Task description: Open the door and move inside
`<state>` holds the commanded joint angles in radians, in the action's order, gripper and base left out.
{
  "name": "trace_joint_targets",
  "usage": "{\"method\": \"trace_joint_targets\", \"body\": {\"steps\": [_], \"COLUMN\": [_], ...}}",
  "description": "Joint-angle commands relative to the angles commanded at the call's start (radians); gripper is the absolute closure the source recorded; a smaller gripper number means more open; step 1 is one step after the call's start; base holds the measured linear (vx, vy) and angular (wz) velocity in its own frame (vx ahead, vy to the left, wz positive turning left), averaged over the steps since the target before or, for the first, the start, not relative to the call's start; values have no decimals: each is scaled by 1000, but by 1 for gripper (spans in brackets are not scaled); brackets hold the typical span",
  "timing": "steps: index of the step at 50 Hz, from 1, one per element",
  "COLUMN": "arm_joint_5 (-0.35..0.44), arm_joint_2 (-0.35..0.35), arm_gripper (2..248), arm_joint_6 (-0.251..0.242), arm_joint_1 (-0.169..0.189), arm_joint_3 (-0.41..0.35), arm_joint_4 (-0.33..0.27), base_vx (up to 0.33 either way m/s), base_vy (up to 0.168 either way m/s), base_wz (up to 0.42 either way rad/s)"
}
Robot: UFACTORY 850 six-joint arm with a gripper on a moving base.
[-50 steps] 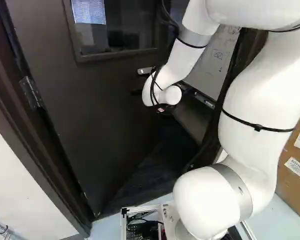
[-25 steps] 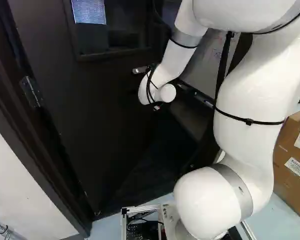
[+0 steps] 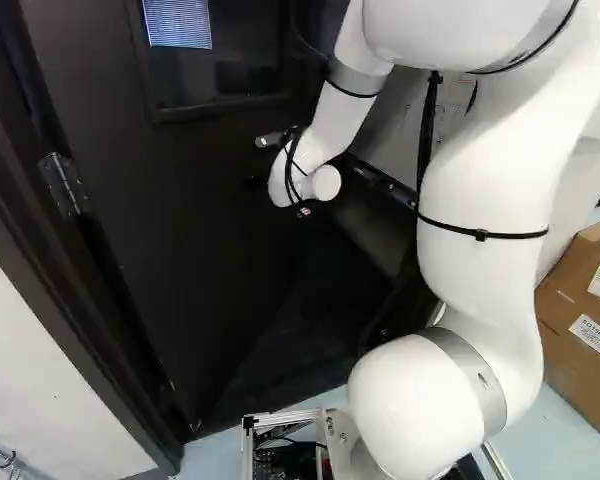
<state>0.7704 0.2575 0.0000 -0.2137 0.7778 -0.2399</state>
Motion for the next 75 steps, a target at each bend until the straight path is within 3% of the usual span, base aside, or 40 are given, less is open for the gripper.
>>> {"method": "trace_joint_targets", "body": {"steps": [75], "arm_joint_5": [0], "arm_joint_2": [247], "arm_gripper": [3], "arm_joint_6": [0], "arm_joint_1": [-114], "arm_joint_3": [304], "arm_joint_4": [-118], "base_vx": [0], "base_vy": [0], "base_wz": [0]}}
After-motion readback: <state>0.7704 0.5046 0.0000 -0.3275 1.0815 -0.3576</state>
